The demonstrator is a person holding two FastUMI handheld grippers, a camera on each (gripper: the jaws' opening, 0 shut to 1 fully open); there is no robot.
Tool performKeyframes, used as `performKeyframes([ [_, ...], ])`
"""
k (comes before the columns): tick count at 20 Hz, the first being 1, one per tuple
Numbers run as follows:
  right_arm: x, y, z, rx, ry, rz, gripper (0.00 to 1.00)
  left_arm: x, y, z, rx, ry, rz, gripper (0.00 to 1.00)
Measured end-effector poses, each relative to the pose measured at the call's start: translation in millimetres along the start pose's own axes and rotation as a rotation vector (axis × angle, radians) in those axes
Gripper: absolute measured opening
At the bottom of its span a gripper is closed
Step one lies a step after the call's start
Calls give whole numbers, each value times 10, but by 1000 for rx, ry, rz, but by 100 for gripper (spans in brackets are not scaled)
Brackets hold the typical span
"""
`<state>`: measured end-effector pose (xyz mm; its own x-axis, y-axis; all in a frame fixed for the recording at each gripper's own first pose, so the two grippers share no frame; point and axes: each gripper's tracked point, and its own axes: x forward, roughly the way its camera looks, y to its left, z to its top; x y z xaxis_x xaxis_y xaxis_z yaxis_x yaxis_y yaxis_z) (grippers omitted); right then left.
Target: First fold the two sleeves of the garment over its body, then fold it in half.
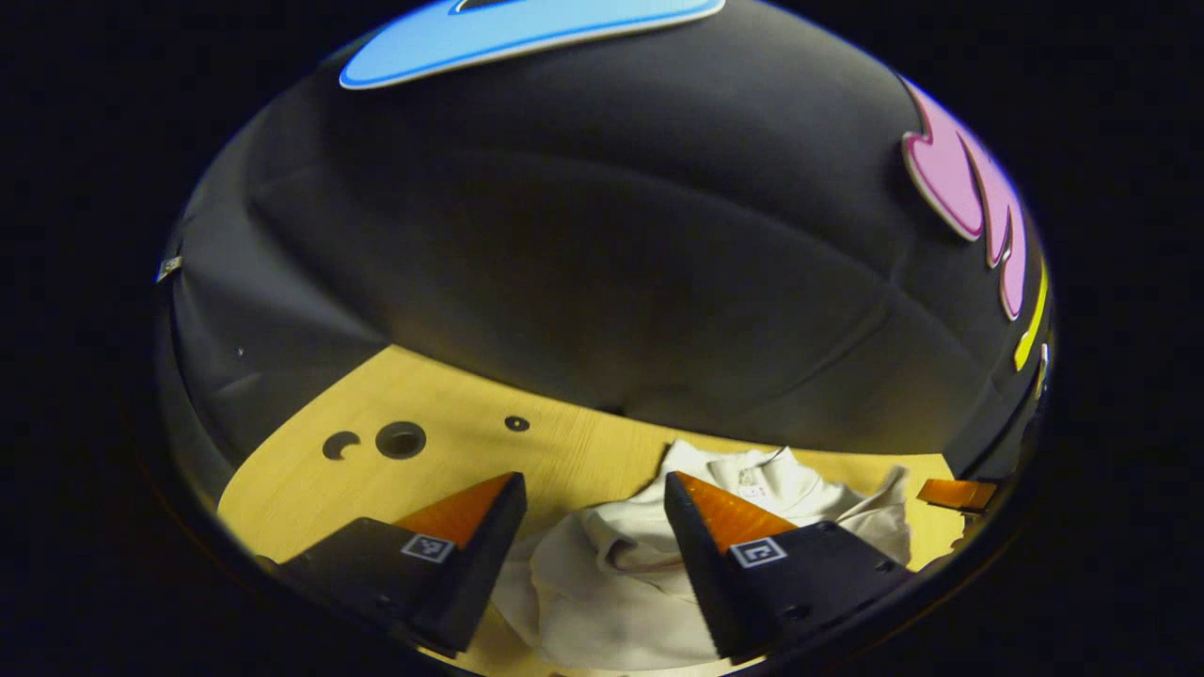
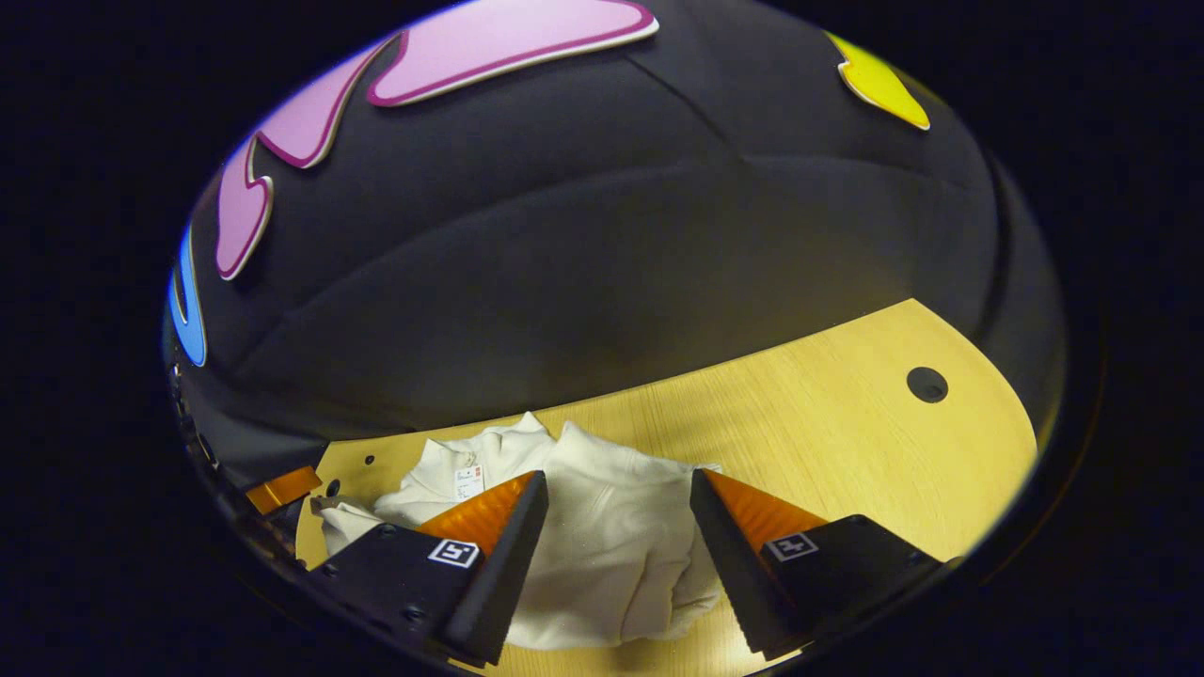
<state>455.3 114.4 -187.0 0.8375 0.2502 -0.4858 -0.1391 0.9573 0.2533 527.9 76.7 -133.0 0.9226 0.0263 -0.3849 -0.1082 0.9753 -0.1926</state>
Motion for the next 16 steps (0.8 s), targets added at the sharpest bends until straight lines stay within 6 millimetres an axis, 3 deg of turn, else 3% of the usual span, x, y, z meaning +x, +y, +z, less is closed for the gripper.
performKeyframes([
  [2,-186,8,64,-22,-32,-9,94,-210,-18,146,34,-25,-12,98],
  [4,-413,67,143,-43,-66,-11,98,-425,-16,316,98,-58,-6,98],
  [8,-973,148,331,-89,-144,-29,98,-1013,-194,496,162,-116,-54,98],
  [12,-1730,252,463,-135,-223,-41,98,-1722,-327,632,187,-171,-97,98],
  [16,-2480,376,470,-162,-285,-44,98,-2500,-369,606,217,-225,-125,97],
])
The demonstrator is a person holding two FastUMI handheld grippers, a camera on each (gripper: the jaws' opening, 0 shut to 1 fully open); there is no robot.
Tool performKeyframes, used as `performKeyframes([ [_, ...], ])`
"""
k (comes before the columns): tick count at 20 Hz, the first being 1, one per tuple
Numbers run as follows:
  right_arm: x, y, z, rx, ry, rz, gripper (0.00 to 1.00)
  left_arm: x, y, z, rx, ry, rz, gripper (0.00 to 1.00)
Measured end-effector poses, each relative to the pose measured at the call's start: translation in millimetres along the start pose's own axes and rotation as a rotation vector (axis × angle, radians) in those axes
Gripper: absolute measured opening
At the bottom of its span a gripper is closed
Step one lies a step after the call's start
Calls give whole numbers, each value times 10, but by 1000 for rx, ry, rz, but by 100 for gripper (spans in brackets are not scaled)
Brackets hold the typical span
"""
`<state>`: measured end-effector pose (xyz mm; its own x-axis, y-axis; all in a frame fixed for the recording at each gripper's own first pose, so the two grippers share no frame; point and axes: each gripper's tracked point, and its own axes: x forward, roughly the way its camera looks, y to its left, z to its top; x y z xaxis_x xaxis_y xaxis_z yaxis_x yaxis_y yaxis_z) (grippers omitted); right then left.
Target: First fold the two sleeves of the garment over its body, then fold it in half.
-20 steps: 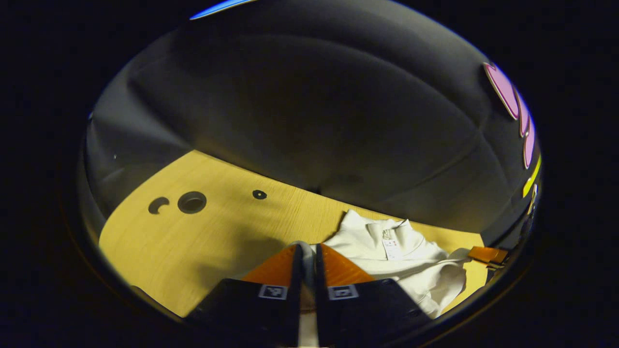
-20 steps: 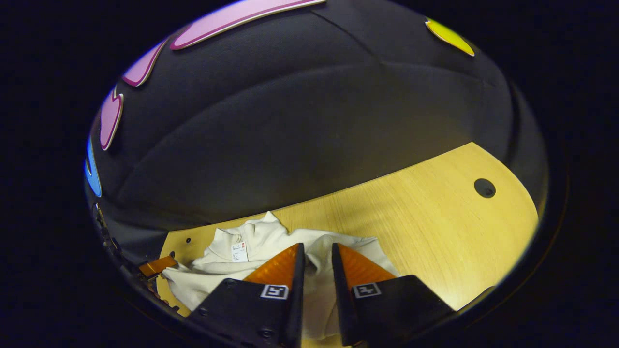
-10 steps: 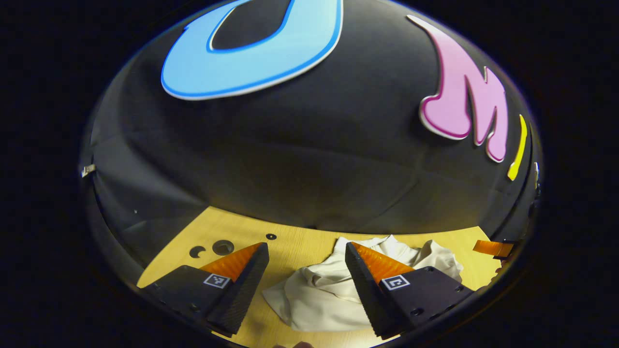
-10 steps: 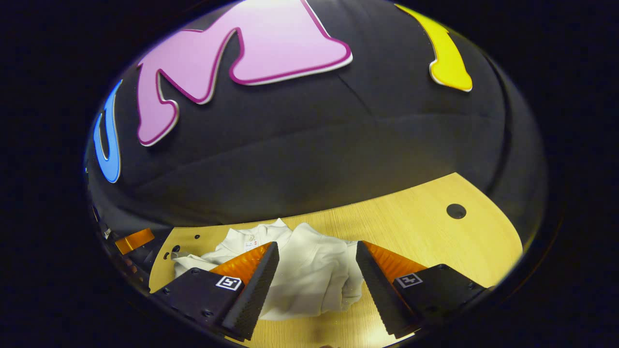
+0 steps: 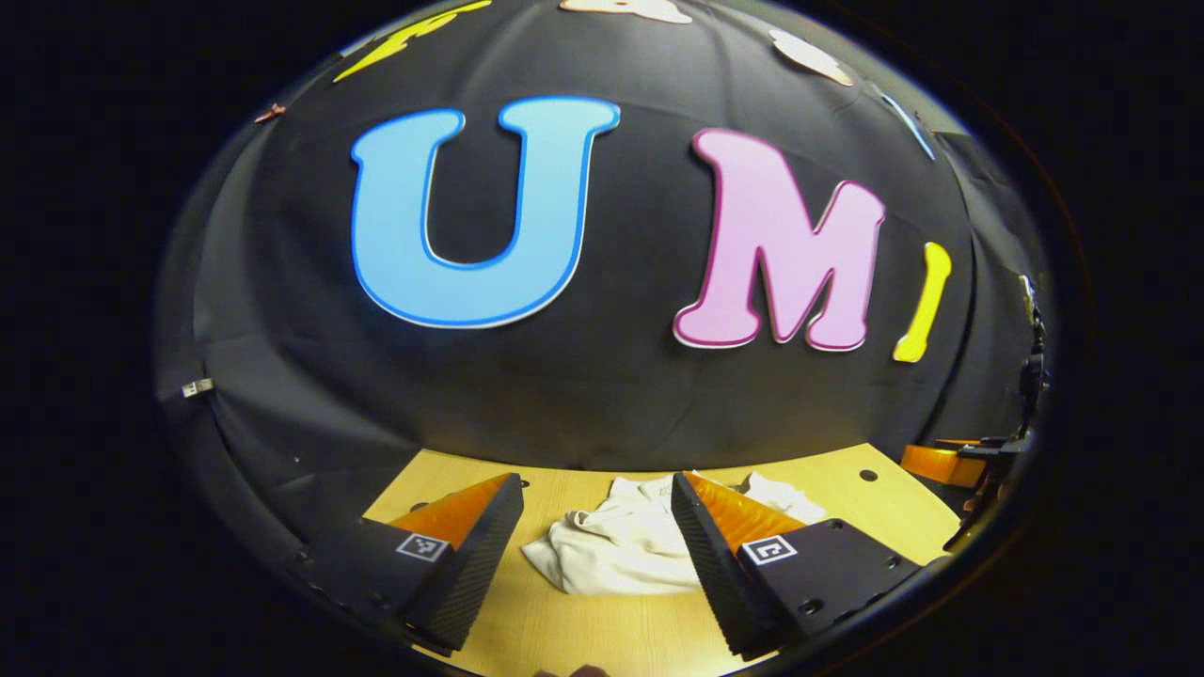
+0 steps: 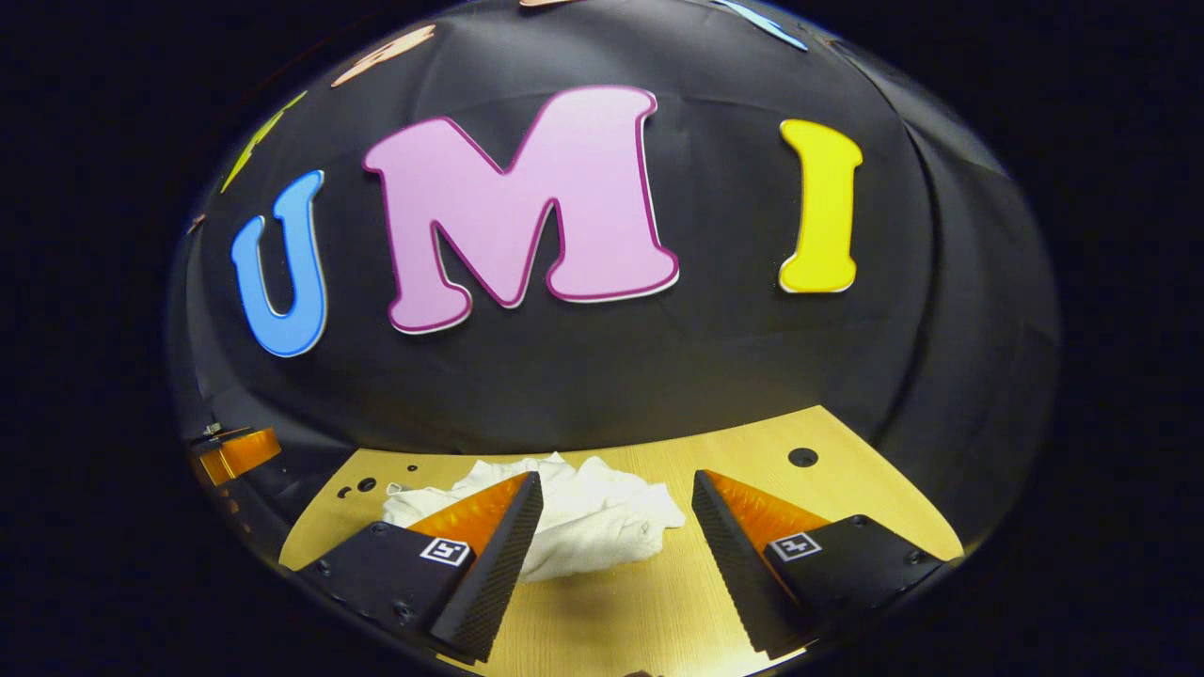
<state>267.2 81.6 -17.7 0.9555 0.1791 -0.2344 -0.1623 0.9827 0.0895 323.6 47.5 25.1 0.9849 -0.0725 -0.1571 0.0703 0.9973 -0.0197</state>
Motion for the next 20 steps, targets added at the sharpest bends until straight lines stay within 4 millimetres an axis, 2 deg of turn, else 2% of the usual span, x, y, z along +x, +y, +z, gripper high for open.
performKeyframes([
  [4,-750,4,86,-28,-37,-8,98,-687,-96,-111,10,-3,-15,97],
  [6,-1127,14,122,-31,-81,-24,98,-987,-139,-240,3,17,-24,97],
  [9,-1609,101,16,-16,-91,-26,98,-1408,-157,-373,-11,17,-20,97],
  [15,-2398,133,-278,-34,-96,-57,98,-2239,-68,-577,-30,-3,-16,97],
  [20,-2864,134,-543,-64,-96,-53,98,-2798,-11,-845,-77,27,3,97],
])
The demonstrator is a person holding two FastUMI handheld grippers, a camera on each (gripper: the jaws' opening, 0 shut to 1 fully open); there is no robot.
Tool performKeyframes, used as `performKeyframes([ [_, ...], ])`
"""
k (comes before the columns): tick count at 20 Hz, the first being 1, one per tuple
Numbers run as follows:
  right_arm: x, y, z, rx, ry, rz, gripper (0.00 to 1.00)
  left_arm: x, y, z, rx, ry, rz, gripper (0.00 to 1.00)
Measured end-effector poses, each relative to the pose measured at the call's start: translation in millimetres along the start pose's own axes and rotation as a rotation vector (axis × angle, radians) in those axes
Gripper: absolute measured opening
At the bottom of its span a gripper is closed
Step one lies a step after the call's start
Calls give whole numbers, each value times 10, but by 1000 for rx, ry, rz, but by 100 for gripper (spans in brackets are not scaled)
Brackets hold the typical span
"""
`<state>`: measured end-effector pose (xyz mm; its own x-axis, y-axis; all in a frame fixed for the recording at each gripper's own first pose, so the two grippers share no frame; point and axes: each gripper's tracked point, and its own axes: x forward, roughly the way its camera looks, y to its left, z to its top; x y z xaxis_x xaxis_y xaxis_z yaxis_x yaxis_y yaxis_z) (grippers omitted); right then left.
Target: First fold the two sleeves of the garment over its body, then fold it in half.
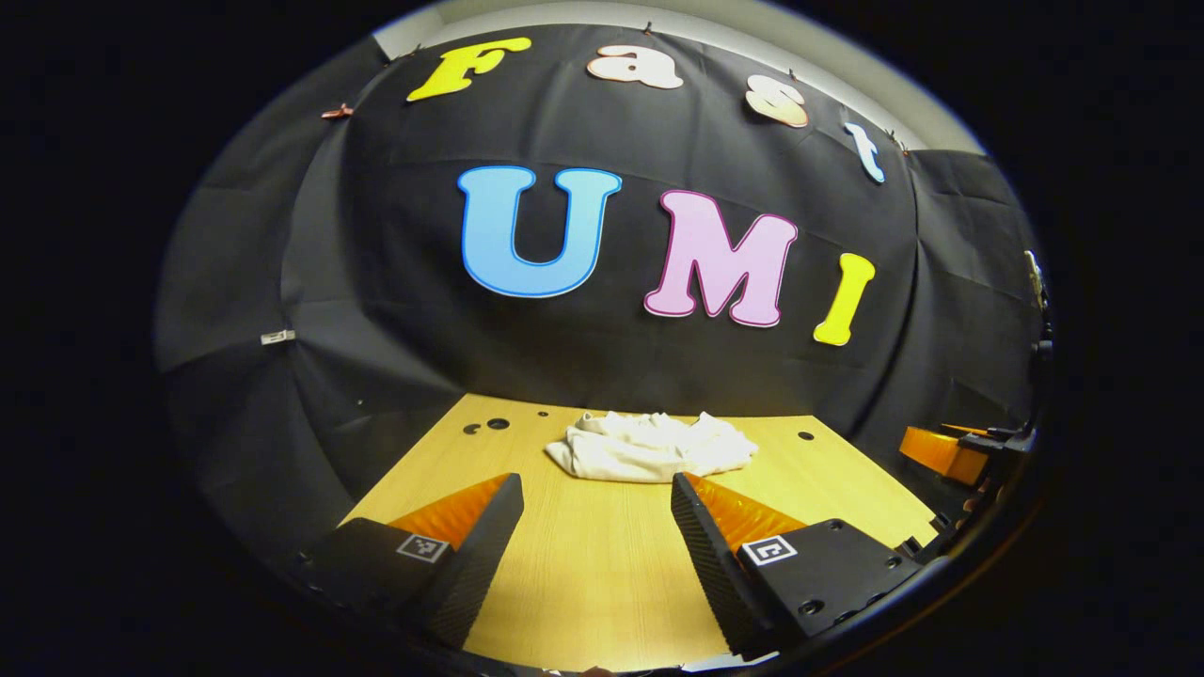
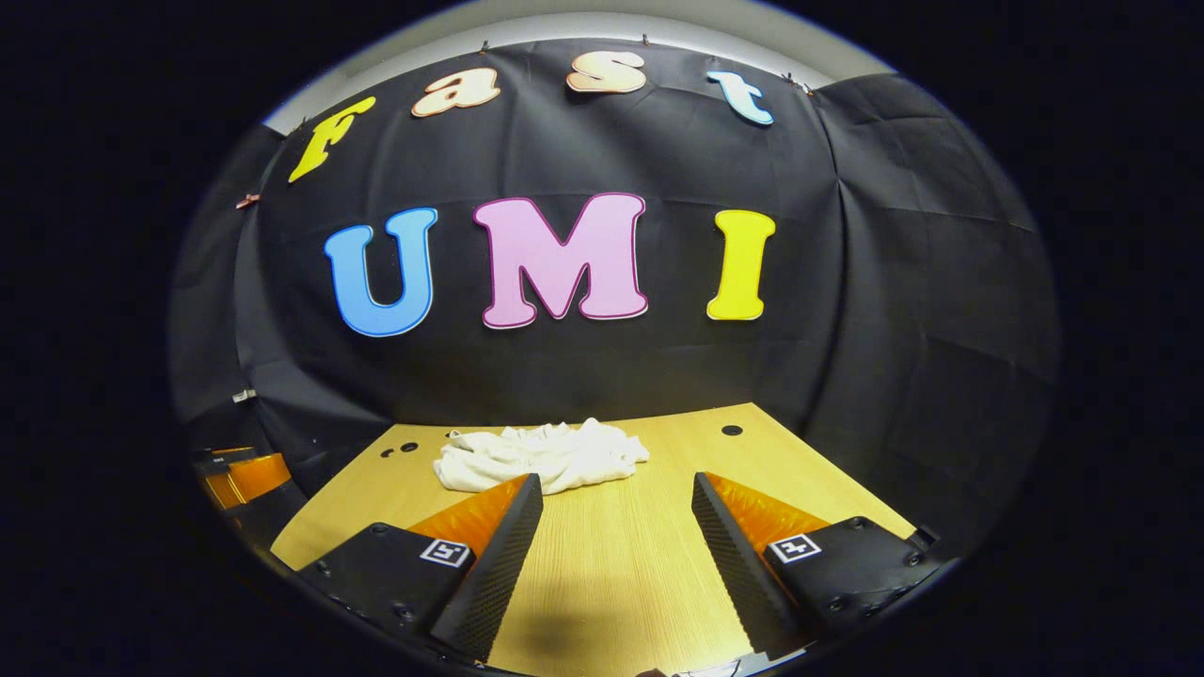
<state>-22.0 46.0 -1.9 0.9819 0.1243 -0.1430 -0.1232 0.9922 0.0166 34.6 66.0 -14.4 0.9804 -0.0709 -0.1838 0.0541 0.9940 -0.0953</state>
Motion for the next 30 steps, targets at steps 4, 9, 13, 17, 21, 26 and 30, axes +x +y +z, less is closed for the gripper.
performKeyframes([
  [4,-136,-92,-195,12,29,-13,98,-293,64,-231,7,-3,54,97],
  [9,-297,-239,-414,-6,66,-48,98,-502,33,-417,5,-18,84,97],
  [13,-401,-372,-585,10,104,-73,98,-542,134,-561,30,7,134,97],
  [17,-321,-585,-760,22,135,-137,98,-431,117,-615,13,35,126,97],
  [21,-262,-617,-860,59,166,-157,98,-308,35,-687,37,60,99,97],
  [26,-126,-468,-868,56,183,-131,98,-169,-113,-720,78,76,45,97],
  [30,-55,-311,-931,36,204,-91,98,-72,-172,-732,87,84,19,97],
])
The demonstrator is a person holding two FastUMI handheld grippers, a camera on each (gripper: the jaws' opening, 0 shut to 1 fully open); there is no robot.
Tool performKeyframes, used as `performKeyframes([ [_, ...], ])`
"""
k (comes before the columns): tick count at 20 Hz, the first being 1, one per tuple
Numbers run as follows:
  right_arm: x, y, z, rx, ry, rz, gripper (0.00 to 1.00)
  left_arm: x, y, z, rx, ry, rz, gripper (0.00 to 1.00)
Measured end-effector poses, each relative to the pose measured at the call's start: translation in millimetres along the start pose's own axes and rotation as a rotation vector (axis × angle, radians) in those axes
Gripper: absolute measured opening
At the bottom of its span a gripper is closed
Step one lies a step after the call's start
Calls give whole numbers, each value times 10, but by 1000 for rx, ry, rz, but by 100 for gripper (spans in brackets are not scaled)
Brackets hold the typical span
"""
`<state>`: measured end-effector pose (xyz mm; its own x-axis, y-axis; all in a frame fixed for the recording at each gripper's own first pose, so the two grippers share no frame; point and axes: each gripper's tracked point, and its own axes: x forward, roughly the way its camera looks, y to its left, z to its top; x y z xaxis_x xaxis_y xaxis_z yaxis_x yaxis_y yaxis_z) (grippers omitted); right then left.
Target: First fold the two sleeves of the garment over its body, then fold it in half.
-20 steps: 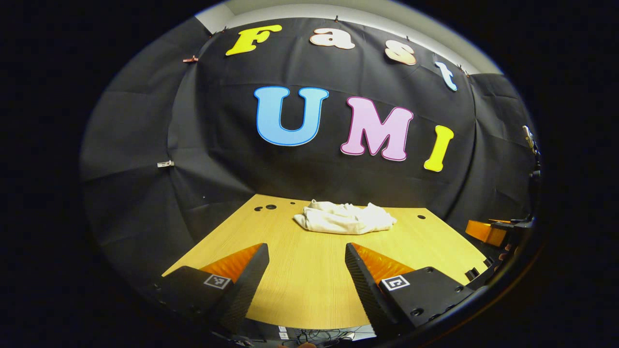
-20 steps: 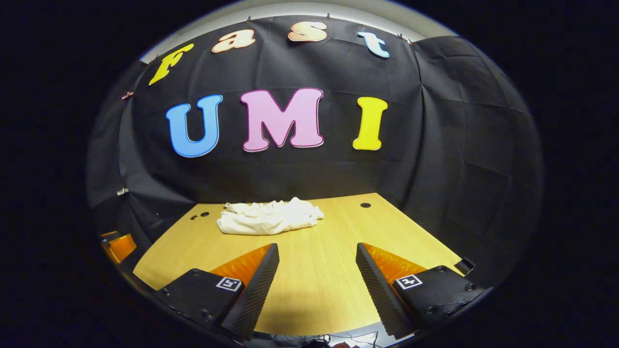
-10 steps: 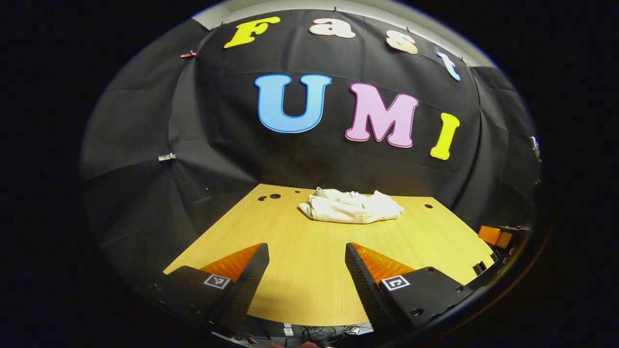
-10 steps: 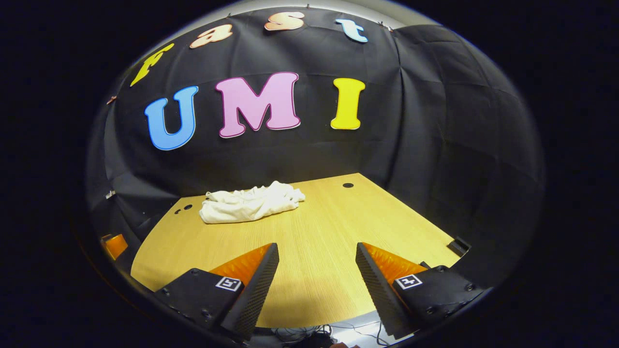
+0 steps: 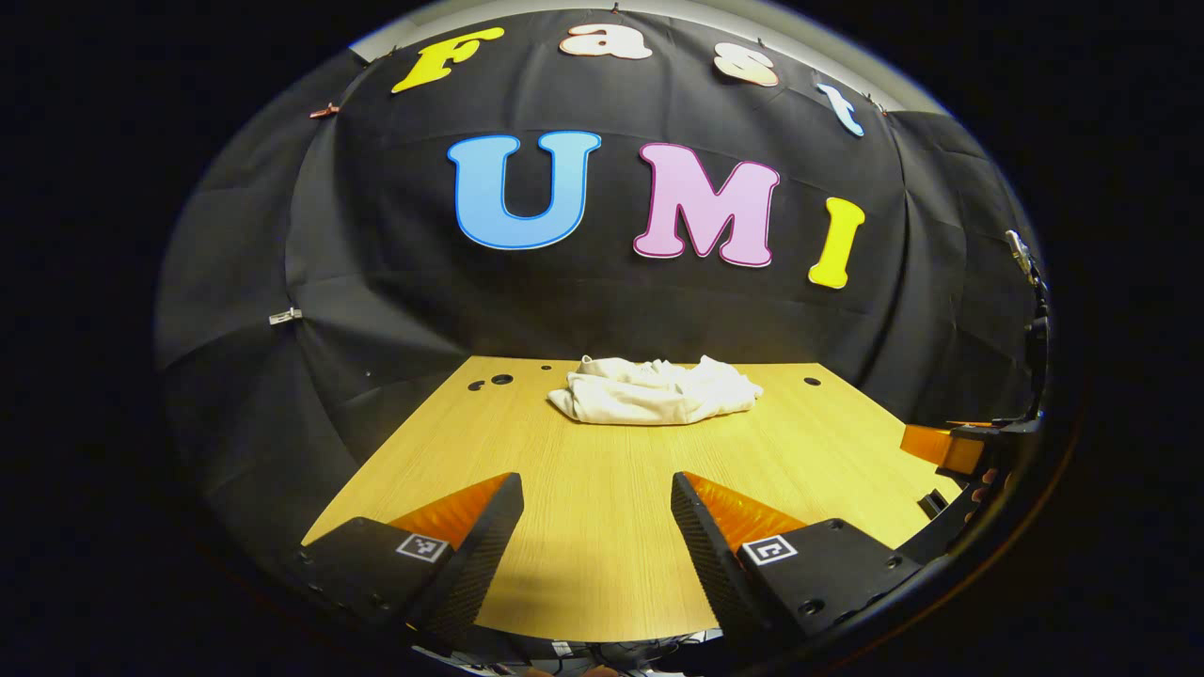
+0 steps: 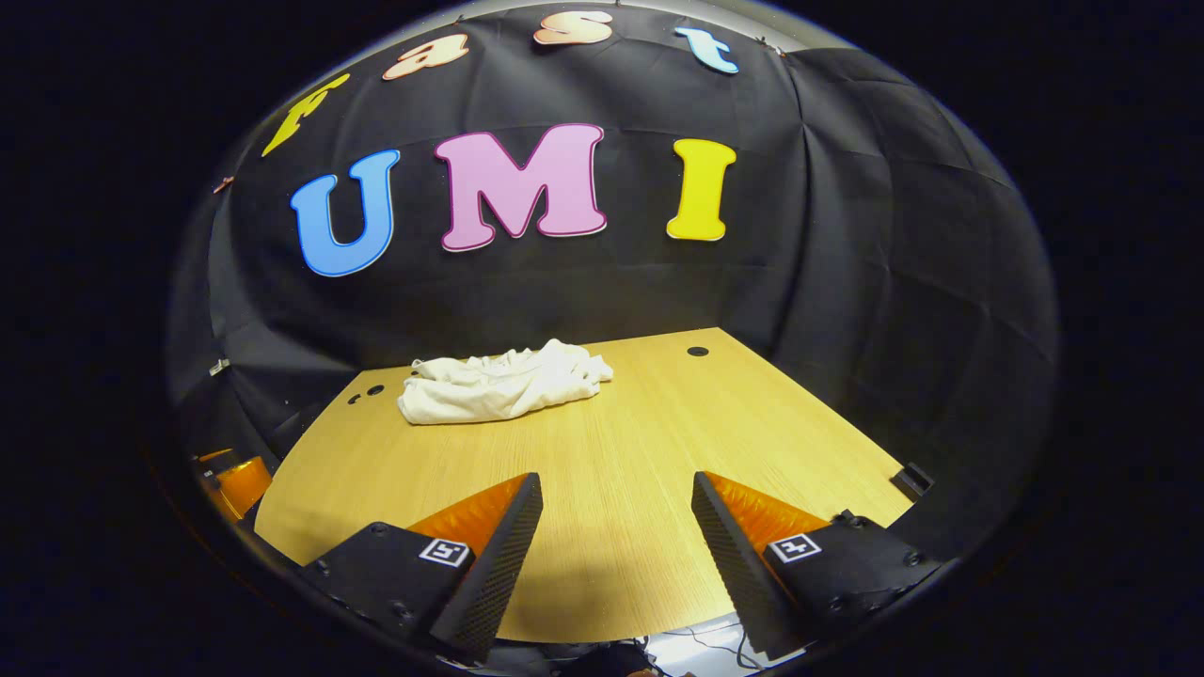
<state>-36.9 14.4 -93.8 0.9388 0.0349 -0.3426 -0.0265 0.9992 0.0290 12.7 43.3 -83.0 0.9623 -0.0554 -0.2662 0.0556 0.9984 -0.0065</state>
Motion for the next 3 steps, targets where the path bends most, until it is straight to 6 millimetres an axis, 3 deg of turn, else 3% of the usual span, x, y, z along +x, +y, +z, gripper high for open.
performKeyframes([
  [3,38,53,-49,-12,23,14,98,47,-54,-33,11,7,-17,97],
])
